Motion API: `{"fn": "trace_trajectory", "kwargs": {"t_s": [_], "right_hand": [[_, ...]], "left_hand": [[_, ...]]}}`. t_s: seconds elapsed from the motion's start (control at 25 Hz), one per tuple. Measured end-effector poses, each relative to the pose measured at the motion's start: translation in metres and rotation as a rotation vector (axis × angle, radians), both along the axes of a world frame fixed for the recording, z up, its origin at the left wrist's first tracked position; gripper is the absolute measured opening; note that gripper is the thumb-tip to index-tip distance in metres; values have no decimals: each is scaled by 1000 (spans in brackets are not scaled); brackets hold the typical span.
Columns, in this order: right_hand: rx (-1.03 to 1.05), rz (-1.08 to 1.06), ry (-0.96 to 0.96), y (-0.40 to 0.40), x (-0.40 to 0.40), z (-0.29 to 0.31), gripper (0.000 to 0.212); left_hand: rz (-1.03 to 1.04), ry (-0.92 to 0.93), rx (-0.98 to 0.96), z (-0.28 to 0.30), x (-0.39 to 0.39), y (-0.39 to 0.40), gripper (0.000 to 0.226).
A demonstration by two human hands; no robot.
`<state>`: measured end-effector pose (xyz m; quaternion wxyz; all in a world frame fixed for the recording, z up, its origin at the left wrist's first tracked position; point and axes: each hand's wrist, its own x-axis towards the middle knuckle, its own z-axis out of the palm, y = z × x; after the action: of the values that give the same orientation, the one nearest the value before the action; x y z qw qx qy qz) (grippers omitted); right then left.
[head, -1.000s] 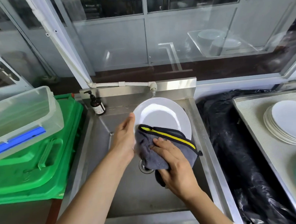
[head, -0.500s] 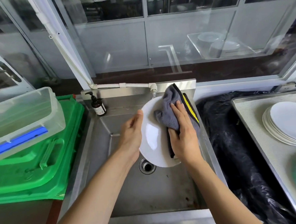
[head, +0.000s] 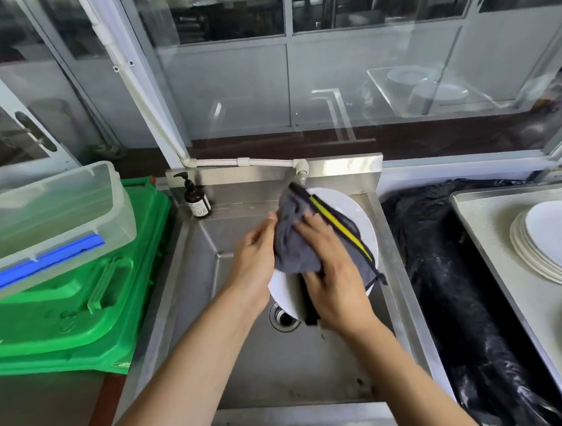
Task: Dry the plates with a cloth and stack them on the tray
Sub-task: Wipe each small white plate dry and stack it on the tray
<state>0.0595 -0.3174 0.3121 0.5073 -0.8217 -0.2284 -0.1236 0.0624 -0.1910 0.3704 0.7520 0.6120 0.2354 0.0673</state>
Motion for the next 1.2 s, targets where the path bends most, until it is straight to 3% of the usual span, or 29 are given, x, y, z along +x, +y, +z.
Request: {"fn": "trace_trajectory", "kwargs": {"t_s": [0.08,0.2,0.32,0.52,0.76,0.92,1.08,1.2], "right_hand": [[31,-53,32,0,18,15,56],[7,36,-44,5,0,9,47],[-50,135,-48,5,-25,-7,46],[14,-25,42,2,12,15,49],[-62,185,-52,10,-26,-2,45],[27,-21,-7,6,15,21,52],[-17,57,-43,17,-8,12,50],[-75,94,-68,11,-7,5,47]], "left_hand": [[-22,-23,-24,1,-2,-5,24],[32,6,-140,4,6,0,25],[56,35,-121,4,4,5,28],[28,10,-79,0,-1,1,23],[90,10,-95,3,4,17,28],[84,-10,-52,6,2,3,40],[96,-22,-117,11,8,8,24],[93,-14,-74,7,-2,9,26]]}}
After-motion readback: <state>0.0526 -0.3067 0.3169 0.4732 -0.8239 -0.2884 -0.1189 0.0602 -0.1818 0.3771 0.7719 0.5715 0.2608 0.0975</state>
